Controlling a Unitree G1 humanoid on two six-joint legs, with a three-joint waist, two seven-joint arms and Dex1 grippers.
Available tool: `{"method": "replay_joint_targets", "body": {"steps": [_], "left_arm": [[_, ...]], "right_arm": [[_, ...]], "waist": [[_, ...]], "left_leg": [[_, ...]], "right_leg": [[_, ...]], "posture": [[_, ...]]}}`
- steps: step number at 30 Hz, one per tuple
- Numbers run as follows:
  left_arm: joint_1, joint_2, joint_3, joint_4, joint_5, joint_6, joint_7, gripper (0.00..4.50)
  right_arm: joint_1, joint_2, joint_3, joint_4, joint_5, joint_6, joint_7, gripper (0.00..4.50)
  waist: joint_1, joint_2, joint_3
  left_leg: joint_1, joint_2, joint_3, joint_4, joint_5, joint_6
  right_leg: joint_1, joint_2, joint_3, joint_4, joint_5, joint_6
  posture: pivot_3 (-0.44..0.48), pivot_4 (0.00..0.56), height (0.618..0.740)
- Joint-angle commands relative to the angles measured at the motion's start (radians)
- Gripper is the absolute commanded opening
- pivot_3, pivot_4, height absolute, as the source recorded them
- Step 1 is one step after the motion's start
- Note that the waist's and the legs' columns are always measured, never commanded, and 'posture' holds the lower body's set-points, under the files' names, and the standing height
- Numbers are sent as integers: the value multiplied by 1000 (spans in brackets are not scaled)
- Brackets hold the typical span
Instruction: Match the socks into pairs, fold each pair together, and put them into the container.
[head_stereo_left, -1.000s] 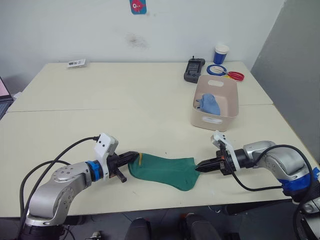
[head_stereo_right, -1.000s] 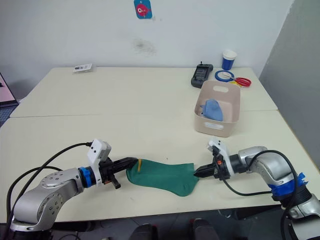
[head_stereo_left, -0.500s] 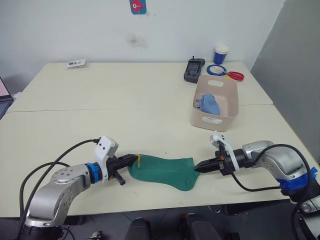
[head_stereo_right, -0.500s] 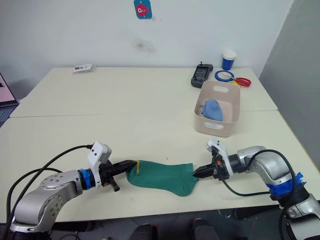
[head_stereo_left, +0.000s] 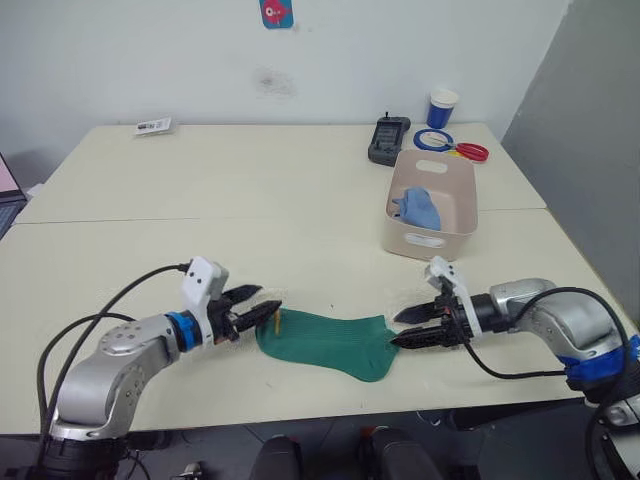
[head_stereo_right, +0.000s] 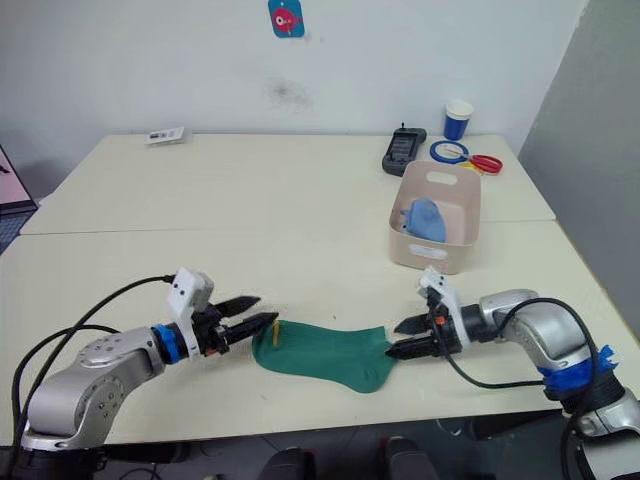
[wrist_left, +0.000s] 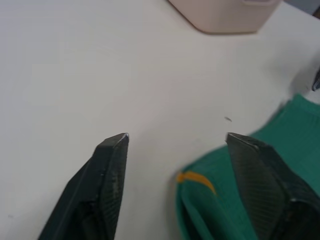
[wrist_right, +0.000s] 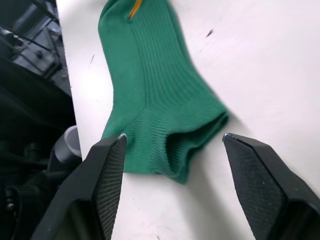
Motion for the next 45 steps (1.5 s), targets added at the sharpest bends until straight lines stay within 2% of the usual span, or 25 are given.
{"method": "replay_joint_targets", "body": {"steps": [1,3,4,6,9,11,14,15,19,24,29,33,37,39,42,45], "left_arm": [[-23,17,54,-32,-55,-20,-33,3443],[-15,40,29,-69,-57,-46,-90,3443],[-12,47,3,-90,-51,-63,-116,3264],[0,72,-97,-123,10,-131,-186,2825],[9,82,-194,-121,67,-192,-231,1894],[9,86,-254,-93,125,-242,-245,1223],[-6,86,-326,-34,211,-294,-246,215],[-11,89,-343,-9,237,-305,-245,13],[-7,134,-374,74,322,-350,-262,13],[12,158,-309,132,304,-334,-256,13],[25,143,-270,148,250,-317,-280,13],[9,123,-227,98,159,-285,-301,13],[9,154,-231,65,150,-297,-352,13],[4,177,-268,53,193,-322,-372,0],[-16,165,-327,80,269,-356,-345,0],[-29,154,-382,101,328,-363,-333,0]], "right_arm": [[7,-4,-64,-113,1,-83,-16,3109],[17,19,-44,-161,-61,-192,-39,3109],[23,50,-21,-176,-96,-242,-70,3109],[51,129,45,-189,-171,-355,-123,2713],[79,215,110,-179,-228,-402,-173,1811],[92,265,156,-146,-264,-422,-199,1049],[111,295,218,-78,-330,-470,-212,3],[118,299,230,-52,-353,-492,-216,0],[160,245,235,4,-408,-543,-189,0],[228,151,184,-10,-402,-569,-150,0],[266,125,147,-54,-373,-553,-125,0],[253,152,53,-162,-244,-413,-147,0],[230,186,-123,-248,-9,-115,-224,0],[210,183,-223,-251,100,77,-282,611],[191,109,-210,-255,102,227,-324,1655],[181,106,-207,-250,126,318,-363,2736]], "waist": [[-1,0,0],[-3,0,0],[-3,0,0],[-2,-1,-1],[-1,0,0],[0,0,0],[0,0,0],[0,0,0],[1,0,0],[1,0,-1],[1,1,-2],[1,0,-2],[1,0,-1],[1,0,-1],[2,1,-1],[3,1,-1]], "left_leg": [[0,0,0,0,0,0],[0,0,0,0,0,0],[0,0,0,0,0,0],[0,0,0,0,0,0],[1,0,1,-1,0,0],[0,0,1,0,0,0],[1,0,1,0,0,0],[1,0,1,0,0,0],[0,0,2,0,0,0],[2,0,1,0,0,0],[6,0,1,-1,0,0],[5,0,1,-1,0,0],[3,0,1,-1,0,0],[3,1,0,-1,0,0],[3,0,1,-1,0,0],[3,0,1,-1,0,0]], "right_leg": [[0,0,0,0,0,0],[0,0,0,0,0,0],[0,0,0,0,0,0],[0,0,0,0,0,0],[0,0,1,0,0,0],[0,-1,1,0,0,0],[0,-1,1,0,0,0],[0,-1,1,0,0,0],[-1,0,1,0,0,0],[2,-1,0,0,0,0],[5,-1,0,-1,0,0],[5,-1,0,-1,0,0],[4,-1,0,-1,0,0],[4,-1,-1,-1,0,0],[4,-2,0,-1,0,-1],[4,-2,0,-2,0,-1]], "posture": [[0,150,740],[0,150,740],[0,150,740],[0,150,740],[0,150,740],[0,150,740],[0,150,740],[0,150,740],[0,150,740],[0,150,740],[0,150,740],[0,150,740],[0,150,740],[0,150,740],[0,150,740],[0,150,740]]}}
